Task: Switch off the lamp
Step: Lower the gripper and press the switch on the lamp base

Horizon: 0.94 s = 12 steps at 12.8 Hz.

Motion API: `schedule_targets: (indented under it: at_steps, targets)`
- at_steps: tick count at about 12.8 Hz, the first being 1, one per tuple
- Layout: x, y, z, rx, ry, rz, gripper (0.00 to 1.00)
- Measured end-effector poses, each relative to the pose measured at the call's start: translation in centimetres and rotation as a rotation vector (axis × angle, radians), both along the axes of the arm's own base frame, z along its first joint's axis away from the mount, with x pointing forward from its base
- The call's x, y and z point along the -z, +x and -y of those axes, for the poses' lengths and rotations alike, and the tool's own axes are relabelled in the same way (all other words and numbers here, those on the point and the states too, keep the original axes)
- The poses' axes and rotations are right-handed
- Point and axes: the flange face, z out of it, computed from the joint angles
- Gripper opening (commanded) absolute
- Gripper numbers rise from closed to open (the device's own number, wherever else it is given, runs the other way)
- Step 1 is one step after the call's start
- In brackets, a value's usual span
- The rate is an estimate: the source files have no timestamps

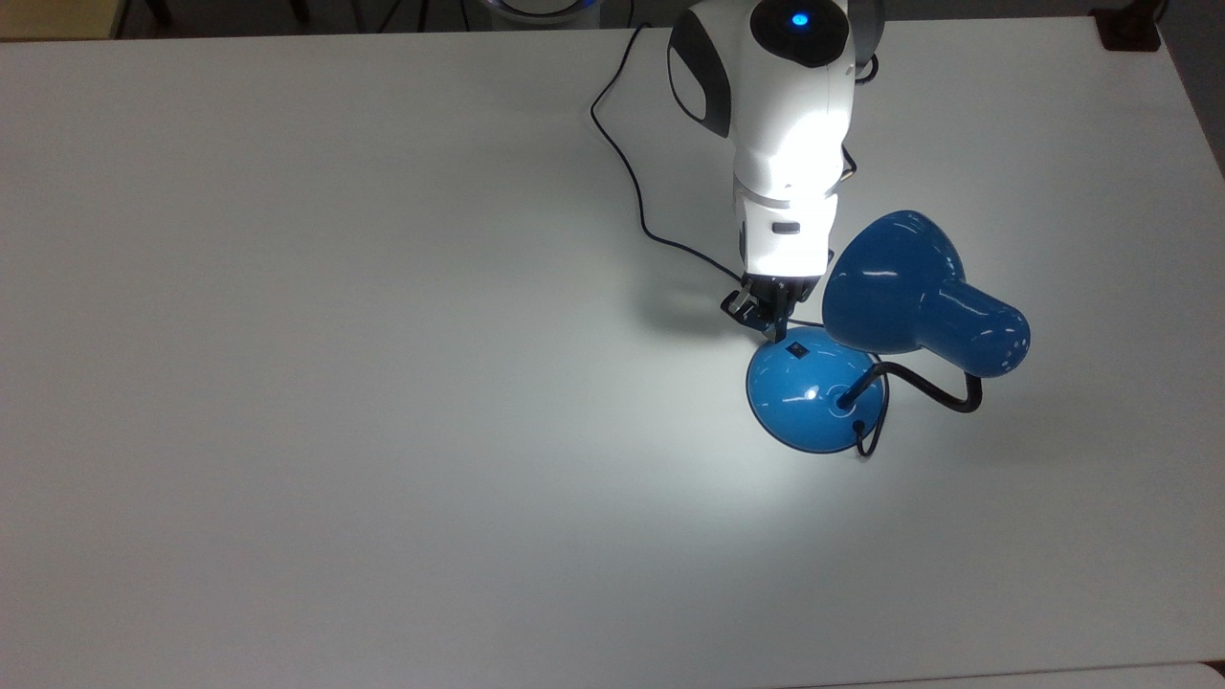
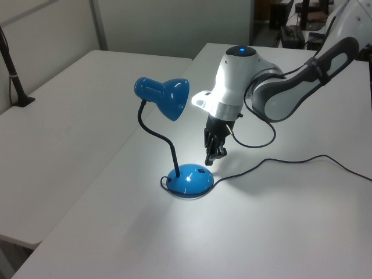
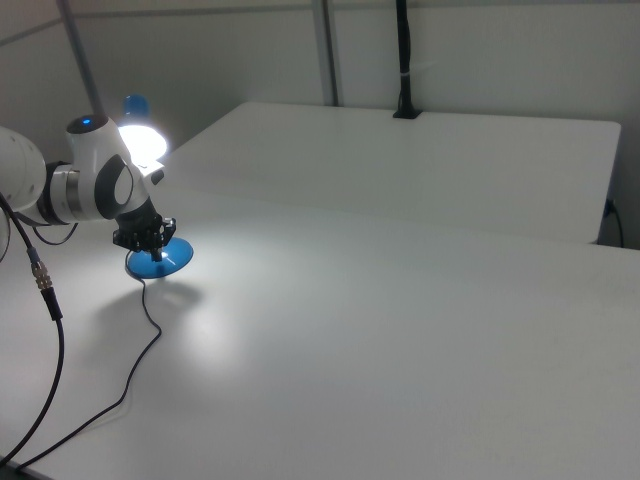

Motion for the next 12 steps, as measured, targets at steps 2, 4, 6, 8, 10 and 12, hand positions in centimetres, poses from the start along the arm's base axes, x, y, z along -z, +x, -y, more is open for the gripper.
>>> schedule_targets:
  at_steps: [2,4,6,8,10,12]
  targets:
    - [0.2,0.1,-0.3,-0.004,0.011,0.014,0.00]
    - [0.3,0.1,-0.5,-0.006,0.014,0.016,0.00]
    - [0.4,0.0,-0.6,-0.010,0.015,0.016,0.00]
    - [0.4,-0.1,-0.8,-0.014,0.014,0.016,0.00]
    - [0.4,-0.2,-1.1,-0.020,0.015,0.015,0.00]
    - [0.8,-0.3,-1.4,-0.025,0.016,0.010,0.00]
